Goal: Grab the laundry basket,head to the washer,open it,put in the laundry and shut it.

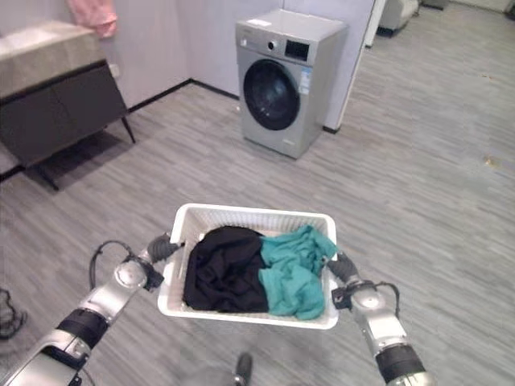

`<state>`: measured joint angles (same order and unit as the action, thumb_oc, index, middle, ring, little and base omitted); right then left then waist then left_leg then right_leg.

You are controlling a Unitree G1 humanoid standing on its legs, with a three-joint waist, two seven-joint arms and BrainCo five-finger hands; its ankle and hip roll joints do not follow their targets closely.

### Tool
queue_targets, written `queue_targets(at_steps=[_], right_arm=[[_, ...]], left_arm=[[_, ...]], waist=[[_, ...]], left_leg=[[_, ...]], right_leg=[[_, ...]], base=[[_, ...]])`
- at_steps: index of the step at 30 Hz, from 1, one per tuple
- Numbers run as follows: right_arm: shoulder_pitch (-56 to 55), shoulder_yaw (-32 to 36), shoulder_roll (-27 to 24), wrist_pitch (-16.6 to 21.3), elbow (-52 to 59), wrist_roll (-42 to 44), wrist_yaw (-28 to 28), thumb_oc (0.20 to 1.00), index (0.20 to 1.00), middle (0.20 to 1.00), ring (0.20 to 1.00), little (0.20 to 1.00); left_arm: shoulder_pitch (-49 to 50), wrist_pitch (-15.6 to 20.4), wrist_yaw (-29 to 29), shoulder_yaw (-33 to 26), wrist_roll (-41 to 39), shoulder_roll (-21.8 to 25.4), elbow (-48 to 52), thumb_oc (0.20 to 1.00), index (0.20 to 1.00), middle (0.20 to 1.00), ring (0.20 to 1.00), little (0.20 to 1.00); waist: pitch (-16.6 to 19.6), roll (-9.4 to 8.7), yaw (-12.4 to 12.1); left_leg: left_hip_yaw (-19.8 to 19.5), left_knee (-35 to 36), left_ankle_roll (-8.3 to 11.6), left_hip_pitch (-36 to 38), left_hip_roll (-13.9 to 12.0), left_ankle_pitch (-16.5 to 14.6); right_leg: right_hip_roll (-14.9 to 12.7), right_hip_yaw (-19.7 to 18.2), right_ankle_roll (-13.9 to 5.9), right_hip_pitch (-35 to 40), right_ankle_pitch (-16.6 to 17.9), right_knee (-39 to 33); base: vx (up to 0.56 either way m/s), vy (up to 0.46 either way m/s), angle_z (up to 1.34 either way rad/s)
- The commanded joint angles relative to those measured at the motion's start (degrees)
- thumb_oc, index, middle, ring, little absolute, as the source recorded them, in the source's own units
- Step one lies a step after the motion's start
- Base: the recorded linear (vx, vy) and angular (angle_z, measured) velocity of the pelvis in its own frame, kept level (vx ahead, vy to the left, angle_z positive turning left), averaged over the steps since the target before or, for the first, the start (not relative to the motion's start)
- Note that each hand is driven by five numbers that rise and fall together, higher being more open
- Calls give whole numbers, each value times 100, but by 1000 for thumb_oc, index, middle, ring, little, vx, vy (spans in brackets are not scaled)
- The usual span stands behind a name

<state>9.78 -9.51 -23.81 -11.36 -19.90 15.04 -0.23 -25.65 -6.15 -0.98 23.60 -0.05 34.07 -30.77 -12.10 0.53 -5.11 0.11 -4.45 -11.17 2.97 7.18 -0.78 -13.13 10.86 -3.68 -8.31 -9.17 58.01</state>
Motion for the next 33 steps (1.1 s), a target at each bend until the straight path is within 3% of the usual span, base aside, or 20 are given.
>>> queue_targets(at_steps=[1,2,4,6,7,10,12,14,15,16,17,19,21,23,25,26,27,28,30,33], right_arm=[[746,361,-469,509,-214,135,-84,200,200,200,200,200],[752,359,-470,510,-217,136,-83,200,200,200,200,200],[808,346,-589,506,-245,160,-68,200,200,200,200,200],[783,370,-659,489,-181,182,-28,200,200,200,200,200],[782,390,-643,506,-65,174,8,200,200,200,200,200],[756,390,-669,499,202,146,39,200,200,200,200,200],[734,392,-768,503,383,132,70,200,200,200,200,200],[782,419,-867,536,445,294,-46,200,200,200,200,200],[834,377,-847,579,549,377,-54,200,200,200,200,200],[900,356,-875,568,628,368,-126,200,200,200,200,200],[906,382,-917,560,678,372,-174,200,200,200,200,200],[833,467,-1005,582,846,309,-300,200,200,200,200,200],[733,562,-1054,574,994,233,-333,200,200,200,200,200],[631,650,-1106,581,1213,160,-290,200,200,200,200,200],[578,725,-1092,637,1336,131,-281,200,200,200,200,200],[609,707,-1077,675,1320,108,-305,200,200,200,200,200],[648,701,-1019,738,1368,79,-309,200,200,200,200,200],[645,703,-1017,740,1366,78,-310,200,200,200,200,200],[713,671,-963,789,1346,57,-340,200,200,200,200,200],[910,509,-827,777,1215,32,-324,200,200,200,200,200]], left_arm=[[-527,231,-246,-221,-249,575,282,200,200,200,200,200],[-530,233,-245,-224,-249,576,280,200,200,200,200,200],[-579,265,-260,-273,-271,578,244,200,200,200,200,200],[-643,296,-284,-312,-206,544,157,200,200,200,200,200],[-698,321,-300,-336,-86,479,75,200,200,200,200,200],[-801,331,-352,-324,33,423,-90,200,200,200,200,200],[-816,392,-344,-291,10,351,-125,200,200,200,200,200],[-906,374,-383,-199,-51,360,-160,200,200,200,200,200],[-864,360,-405,-272,-144,394,-105,200,200,200,200,200],[-844,341,-426,-346,-176,456,7,200,200,200,200,200],[-887,342,-445,-351,-179,454,15,200,200,200,200,200],[-940,358,-467,-362,-253,432,152,200,200,200,200,200],[-1011,363,-473,-373,-255,353,205,200,200,200,200,200],[-1034,383,-456,-423,-235,355,276,200,200,200,200,200],[-1047,398,-473,-478,-230,346,316,200,200,200,200,200],[-1075,403,-490,-471,-224,347,275,200,200,200,200,200],[-1096,396,-506,-485,-223,392,242,200,200,200,200,200],[-1100,398,-507,-479,-224,391,236,200,200,200,200,200],[-1079,412,-540,-491,-260,431,248,200,200,200,200,200],[-1044,454,-575,-528,-349,491,218,200,200,200,200,200]], waist=[[298,-89,124],[296,-72,136],[275,-186,296],[240,-176,421],[236,-171,508],[411,-221,593],[575,-150,700],[484,-220,746],[492,-276,728],[404,-283,664],[347,-350,616],[241,-389,504],[166,-412,388],[166,-317,274],[192,-279,145],[180,-241,39],[192,-152,-124],[184,-168,-123],[145,-152,-226],[113,-77,-342]], left_leg=[[-129,-11,764,6,-521,-284],[-140,-2,769,4,-540,-266],[-276,94,848,306,-406,-502],[-434,108,904,620,-416,-810],[-493,99,948,929,-431,-1049],[-541,-35,1065,1320,-490,-1319],[-544,-632,1329,1328,-715,-940],[-431,-2587,1663,526,-1035,264],[-211,-3286,1617,275,-1231,598],[-173,-4343,1613,-174,-1325,622],[-190,-4896,1577,-463,-1325,693],[27,-5135,1447,-1048,-1611,725],[121,-4685,1393,-1494,-1594,510],[223,-3676,1399,-1698,-1485,389],[343,-1802,1391,-1705,-1428,512],[221,-930,1420,-1679,-1335,678],[-164,123,1483,-1737,-1236,857],[-159,229,1488,-1669,-1224,902],[-546,776,1586,-1826,-1195,1018],[-1017,770,1668,-1906,-1261,1129]], right_leg=[[399,-243,-442,-14,1029,-2952],[419,-220,-433,12,1066,-3008],[500,-334,-489,-334,1103,-4331],[562,-564,-636,-369,1425,-5495],[489,-492,-800,-641,1678,-6066],[519,-335,-738,-381,1864,-6063],[629,-272,-590,-245,1897,-5686],[694,-299,-290,9,1836,-5497],[761,-168,-106,212,1660,-5513],[912,-180,76,382,1550,-5529],[970,-240,196,520,1451,-5551],[1125,-285,339,916,1220,-5644],[1168,-337,356,1164,1050,-5686],[1260,-397,271,1360,868,-5705],[1262,-415,159,1570,702,-5767],[1301,-464,154,1711,591,-5767],[1415,-609,166,1903,342,-5706],[1401,-606,169,1912,315,-5685],[1452,-822,215,2069,90,-5541],[1507,-1123,222,2230,-159,-5294]], base=[[451,44,22],[323,-30,50],[416,-71,59],[651,-103,50],[740,-120,73],[597,-137,52],[546,-205,46],[359,-296,53],[278,-357,29],[305,-344,-10],[307,-322,-44],[314,-225,-44],[336,-47,2],[381,79,-26],[398,132,-59],[528,164,-67],[429,119,-55],[416,98,-49],[350,83,-59],[310,135,-78]])
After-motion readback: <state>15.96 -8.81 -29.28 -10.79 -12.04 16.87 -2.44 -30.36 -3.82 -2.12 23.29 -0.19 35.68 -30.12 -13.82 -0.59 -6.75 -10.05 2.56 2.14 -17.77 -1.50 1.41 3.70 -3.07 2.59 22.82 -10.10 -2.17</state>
